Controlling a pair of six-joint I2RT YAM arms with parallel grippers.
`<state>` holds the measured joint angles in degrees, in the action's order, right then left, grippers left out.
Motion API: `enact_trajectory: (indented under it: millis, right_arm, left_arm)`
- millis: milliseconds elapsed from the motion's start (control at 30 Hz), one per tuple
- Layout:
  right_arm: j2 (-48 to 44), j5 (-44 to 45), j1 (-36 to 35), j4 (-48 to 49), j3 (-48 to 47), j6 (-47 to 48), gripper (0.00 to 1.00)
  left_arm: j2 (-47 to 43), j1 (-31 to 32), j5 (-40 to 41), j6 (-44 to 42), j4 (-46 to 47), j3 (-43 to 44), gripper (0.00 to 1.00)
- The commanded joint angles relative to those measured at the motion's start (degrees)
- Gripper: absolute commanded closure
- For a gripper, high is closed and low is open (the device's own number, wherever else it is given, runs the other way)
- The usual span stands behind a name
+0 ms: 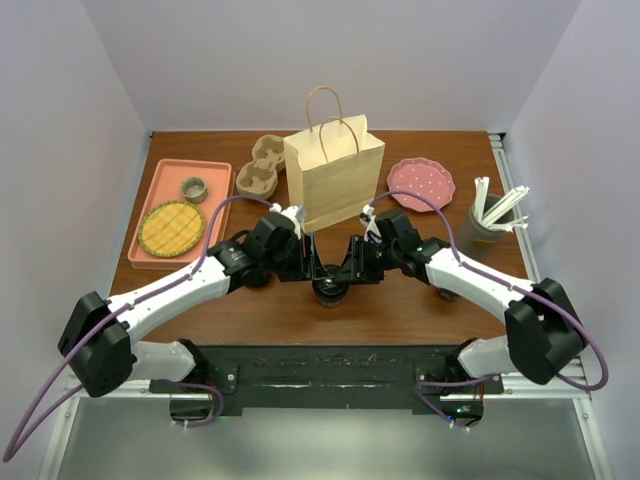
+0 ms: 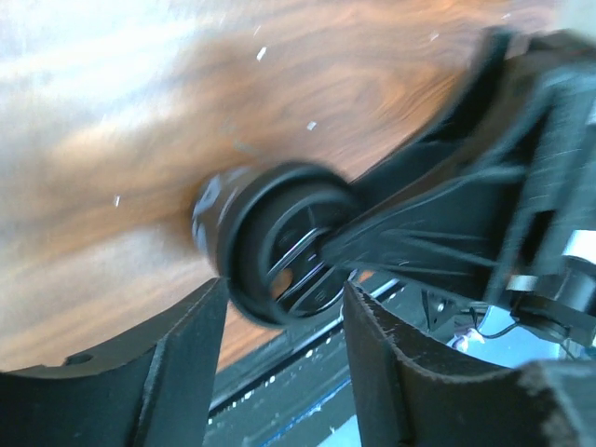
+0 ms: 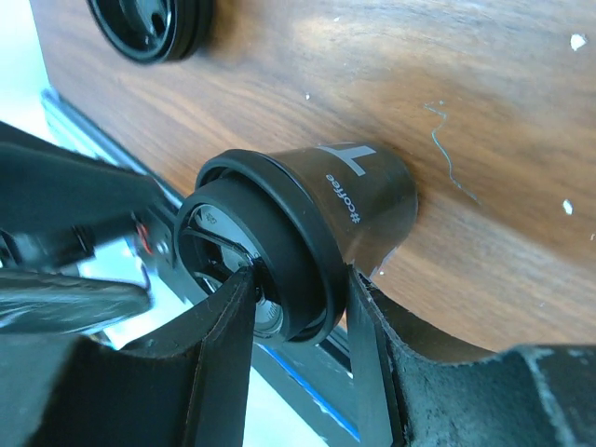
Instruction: Pack the takeout coffee
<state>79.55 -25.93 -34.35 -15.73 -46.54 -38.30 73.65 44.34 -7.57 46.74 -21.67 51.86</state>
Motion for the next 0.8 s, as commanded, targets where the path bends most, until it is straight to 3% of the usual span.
enact_trajectory:
  millis: [0, 433, 767]
  right_arm:
    - [-1.76, 11.69, -1.51, -0.18, 3.74, -9.23, 0.62]
    - [-6.77, 14.33, -3.18, 2.98, 6.82, -18.91, 0.61]
    - [-7.74, 14.16, -3.18, 3.51, 7.0, -20.58, 0.58]
  left_arm:
    - [-2.01, 0.4, -0.25, 5.02, 2.34, -3.6, 0.45]
    - [-1.93, 0.4, -1.21, 9.94, 17.97, -11.86, 0.43]
    - [2.46, 0.4, 1.59, 8.81, 17.81, -12.04, 0.51]
